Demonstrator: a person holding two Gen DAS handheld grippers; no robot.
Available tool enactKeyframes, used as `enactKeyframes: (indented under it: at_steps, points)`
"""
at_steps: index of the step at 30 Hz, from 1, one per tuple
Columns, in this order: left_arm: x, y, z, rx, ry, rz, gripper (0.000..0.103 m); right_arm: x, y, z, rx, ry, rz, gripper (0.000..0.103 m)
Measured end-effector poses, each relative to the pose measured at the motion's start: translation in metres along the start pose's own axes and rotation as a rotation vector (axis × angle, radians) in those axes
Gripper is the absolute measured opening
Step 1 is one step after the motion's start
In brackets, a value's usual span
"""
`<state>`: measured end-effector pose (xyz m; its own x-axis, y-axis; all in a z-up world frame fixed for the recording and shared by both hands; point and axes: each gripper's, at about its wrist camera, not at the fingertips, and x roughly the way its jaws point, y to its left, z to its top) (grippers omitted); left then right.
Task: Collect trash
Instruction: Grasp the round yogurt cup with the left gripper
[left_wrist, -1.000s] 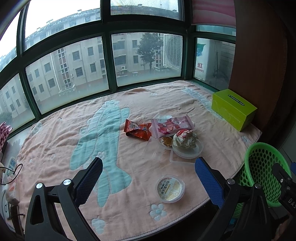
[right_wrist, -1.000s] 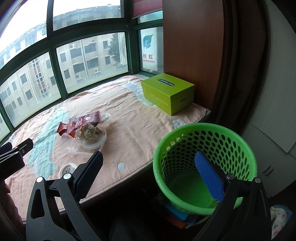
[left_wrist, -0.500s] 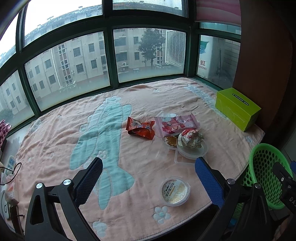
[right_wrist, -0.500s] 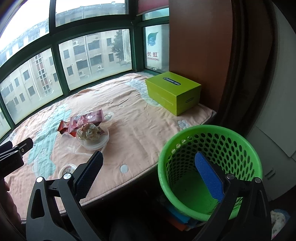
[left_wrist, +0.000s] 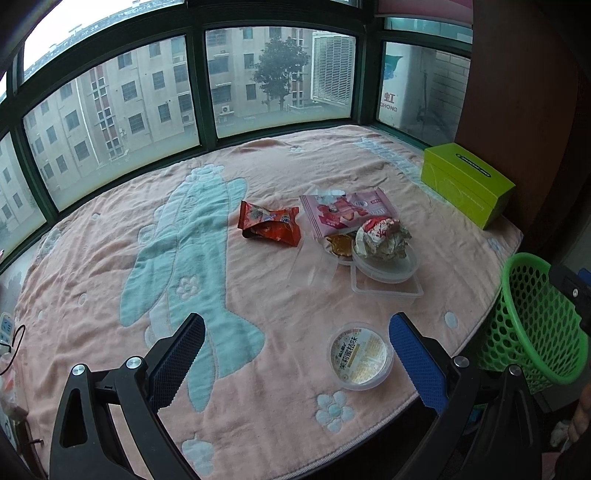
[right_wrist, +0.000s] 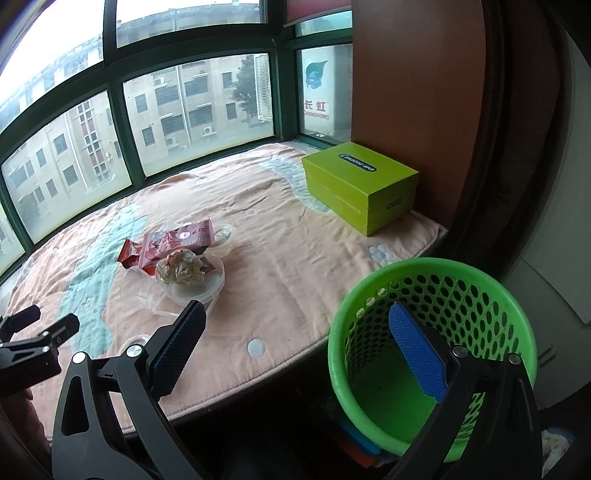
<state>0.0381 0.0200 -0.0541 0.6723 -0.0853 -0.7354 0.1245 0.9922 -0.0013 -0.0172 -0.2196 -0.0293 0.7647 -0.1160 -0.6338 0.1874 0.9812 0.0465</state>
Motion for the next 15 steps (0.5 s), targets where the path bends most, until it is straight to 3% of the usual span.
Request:
enactKeyframes:
  at_steps: [15]
  points:
    - [0.052,-0.022,-0.03,0.083,0.145,-0.164,0.097,0.015,-0.001,-0.001,-0.005,0.03,0.012,0.098]
